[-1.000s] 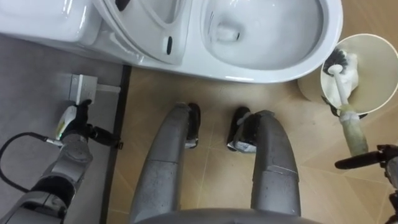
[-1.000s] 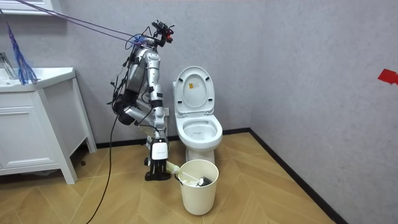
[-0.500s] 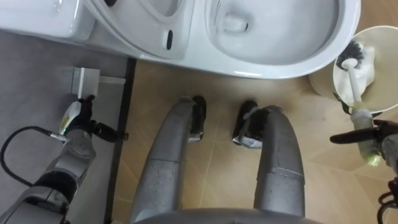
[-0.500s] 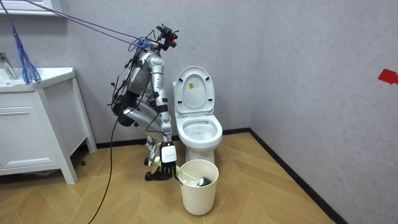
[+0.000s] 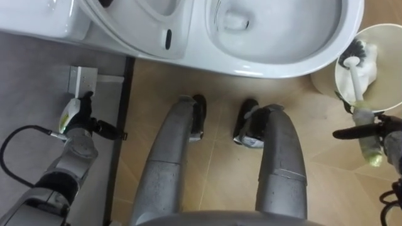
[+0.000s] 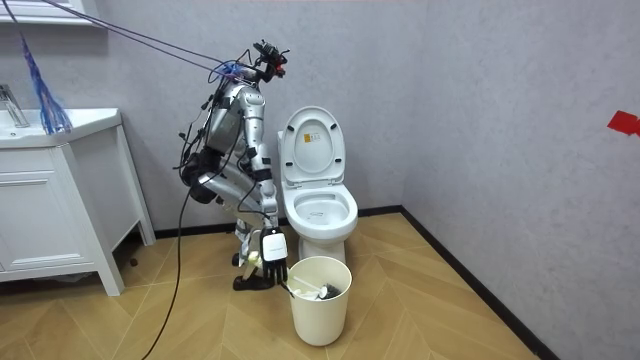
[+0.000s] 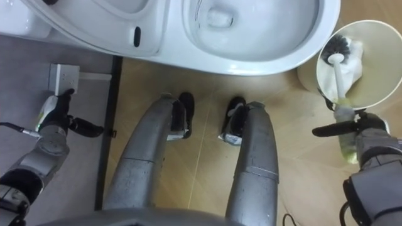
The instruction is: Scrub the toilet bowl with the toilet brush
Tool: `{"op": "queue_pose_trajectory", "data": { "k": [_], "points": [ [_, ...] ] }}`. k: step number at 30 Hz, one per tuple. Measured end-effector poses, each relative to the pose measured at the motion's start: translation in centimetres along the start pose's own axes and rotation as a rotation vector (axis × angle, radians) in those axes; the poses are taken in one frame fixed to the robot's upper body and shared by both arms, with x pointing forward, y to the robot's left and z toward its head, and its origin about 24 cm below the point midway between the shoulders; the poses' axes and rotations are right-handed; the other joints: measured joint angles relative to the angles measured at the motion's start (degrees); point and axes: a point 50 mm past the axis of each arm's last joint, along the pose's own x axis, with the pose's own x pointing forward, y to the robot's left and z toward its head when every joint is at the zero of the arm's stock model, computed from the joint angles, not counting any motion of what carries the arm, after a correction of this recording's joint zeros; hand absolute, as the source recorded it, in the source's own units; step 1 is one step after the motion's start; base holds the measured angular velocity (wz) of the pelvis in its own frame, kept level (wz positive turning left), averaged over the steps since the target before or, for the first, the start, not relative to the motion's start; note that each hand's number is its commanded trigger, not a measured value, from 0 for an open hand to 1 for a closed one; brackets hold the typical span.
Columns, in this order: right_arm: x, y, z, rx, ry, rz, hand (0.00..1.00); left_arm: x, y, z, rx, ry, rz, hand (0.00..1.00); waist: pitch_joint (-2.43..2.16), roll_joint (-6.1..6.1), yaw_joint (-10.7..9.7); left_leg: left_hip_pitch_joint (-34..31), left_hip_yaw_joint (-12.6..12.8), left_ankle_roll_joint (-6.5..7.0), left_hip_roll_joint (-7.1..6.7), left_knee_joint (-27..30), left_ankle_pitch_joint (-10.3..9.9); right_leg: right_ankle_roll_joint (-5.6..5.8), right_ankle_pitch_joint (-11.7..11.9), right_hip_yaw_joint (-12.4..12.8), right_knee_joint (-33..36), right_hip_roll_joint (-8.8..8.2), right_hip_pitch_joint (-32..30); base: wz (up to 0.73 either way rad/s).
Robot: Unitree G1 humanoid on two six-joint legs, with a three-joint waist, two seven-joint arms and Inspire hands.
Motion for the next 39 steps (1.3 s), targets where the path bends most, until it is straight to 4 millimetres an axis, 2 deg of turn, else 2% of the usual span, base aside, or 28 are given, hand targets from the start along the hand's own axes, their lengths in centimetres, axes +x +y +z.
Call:
{"op": "queue_pose_trajectory", "data": {
  "k": [1,2,3,4,5,6,14,20,27,39],
  "points": [
    [0.0,0.0,0.0,0.002,0.000,0.002,0.06,0.0,0.0,0.0,0.000,0.000,0.000,0.00,0.00,0.00,0.0,-0.1,0.0,0.00,0.01,0.0,0.0,0.00,0.0,0.0,0.0,0.00,-0.1,0.00],
    [0.0,0.0,0.0,0.003,0.001,0.003,0.34,0.0,0.0,0.0,0.000,0.000,0.000,0.00,0.00,0.00,0.0,-0.1,0.0,0.01,0.01,0.0,0.0,0.00,0.0,0.0,-0.1,0.00,-0.2,0.00],
    [0.0,0.0,0.0,0.003,0.001,0.008,0.54,0.0,0.0,0.0,0.001,0.000,0.001,0.00,0.00,0.00,-0.1,-0.3,0.0,0.01,0.03,0.0,0.0,-0.01,0.0,-0.1,-0.1,0.00,-0.3,0.00],
    [0.0,0.1,-0.1,0.005,0.002,0.015,0.62,0.0,0.0,0.0,0.001,0.001,0.001,0.00,0.00,0.00,-0.1,-0.4,0.0,0.01,0.03,0.0,0.0,-0.01,0.0,-0.1,-0.1,-0.01,-0.4,0.00],
    [0.0,0.1,-0.1,0.006,0.003,0.019,0.78,0.0,0.0,0.0,0.001,0.001,0.001,0.00,0.00,0.00,-0.2,-0.5,0.0,0.02,0.02,0.0,0.0,-0.01,0.0,-0.1,-0.1,-0.03,-0.5,0.00],
    [0.0,0.1,-0.2,0.007,0.005,0.023,1.00,0.0,0.0,-0.1,0.002,0.002,0.001,0.00,0.00,0.00,-0.2,-0.6,0.0,0.03,0.02,0.0,0.0,-0.01,0.0,-0.2,-0.1,-0.08,-0.6,0.00],
    [0.0,0.3,-0.5,-0.021,0.022,0.071,1.00,0.1,0.1,-0.4,0.012,0.026,-0.011,0.00,-0.04,0.08,-0.7,-0.8,-0.1,0.06,0.02,0.0,-0.1,-0.03,0.0,-0.2,-0.4,-0.05,-0.6,0.00],
    [0.0,-0.1,-1.8,-0.050,0.096,0.076,1.00,0.2,0.0,-0.3,0.013,0.033,-0.044,0.00,-0.07,0.28,0.1,-0.8,0.0,0.19,0.15,0.0,-0.2,-0.01,0.0,-0.2,-0.5,0.00,-0.6,0.00],
    [0.0,-0.4,-1.5,-0.077,0.087,0.100,1.00,0.3,0.0,0.1,-0.009,0.032,-0.062,0.00,-0.05,0.71,1.4,-0.8,0.0,0.19,0.03,-0.3,-0.2,-0.01,0.0,-0.2,-0.6,-0.15,-0.7,0.00],
    [0.0,-0.5,-1.5,-0.088,0.089,0.097,1.00,0.3,0.0,-0.4,-0.024,0.064,-0.066,0.00,-0.04,0.74,1.6,-0.8,0.0,0.48,0.00,-0.7,0.0,-0.01,0.0,-0.3,-0.9,-0.14,-0.6,0.00]
  ]
}}
